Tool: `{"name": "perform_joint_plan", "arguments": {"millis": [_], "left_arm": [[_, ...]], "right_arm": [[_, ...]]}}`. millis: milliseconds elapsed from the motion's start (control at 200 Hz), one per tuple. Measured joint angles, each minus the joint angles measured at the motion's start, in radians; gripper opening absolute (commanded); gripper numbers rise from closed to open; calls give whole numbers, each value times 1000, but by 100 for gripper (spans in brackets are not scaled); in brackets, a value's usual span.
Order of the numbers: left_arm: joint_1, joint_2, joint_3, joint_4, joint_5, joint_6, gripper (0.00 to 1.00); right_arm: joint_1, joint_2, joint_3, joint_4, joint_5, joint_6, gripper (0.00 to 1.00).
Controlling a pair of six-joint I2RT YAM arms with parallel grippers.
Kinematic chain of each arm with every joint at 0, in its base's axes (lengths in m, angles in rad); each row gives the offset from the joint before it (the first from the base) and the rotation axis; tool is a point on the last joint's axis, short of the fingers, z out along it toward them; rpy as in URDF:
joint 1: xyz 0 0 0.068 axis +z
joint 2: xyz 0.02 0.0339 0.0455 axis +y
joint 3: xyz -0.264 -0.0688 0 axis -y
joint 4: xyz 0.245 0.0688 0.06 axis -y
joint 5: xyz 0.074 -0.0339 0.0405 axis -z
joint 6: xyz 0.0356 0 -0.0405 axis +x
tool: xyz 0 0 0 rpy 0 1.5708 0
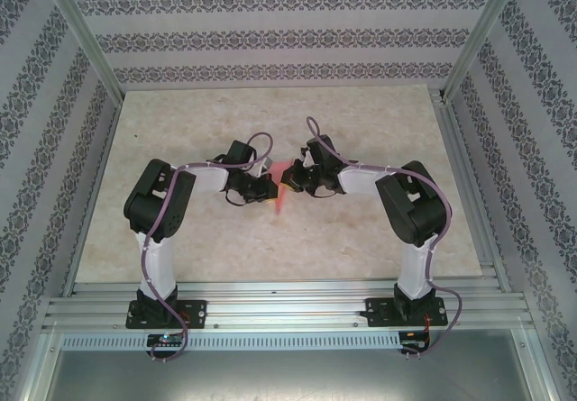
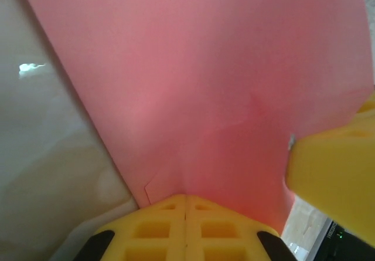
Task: Fold a paper plane with a square sheet of paper (fold left side to right side)
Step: Fold the wing for the fifth time at the center of the table.
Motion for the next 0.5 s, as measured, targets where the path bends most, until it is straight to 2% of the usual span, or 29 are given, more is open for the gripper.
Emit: {"name": "perform_joint_plan", "arguments": {"millis": [165,290,500], "left_arm": [[0,-1,0,0,-1,1,8],[-2,-19,-7,-13,-26,8,16],[0,-159,-59,-112,-116,39,26]], "right_arm": [[5,0,2,-34,17,-29,0],[5,-4,-5,-63,34,-52,0],[5,-41,-43,-82,57,-67,0]]}}
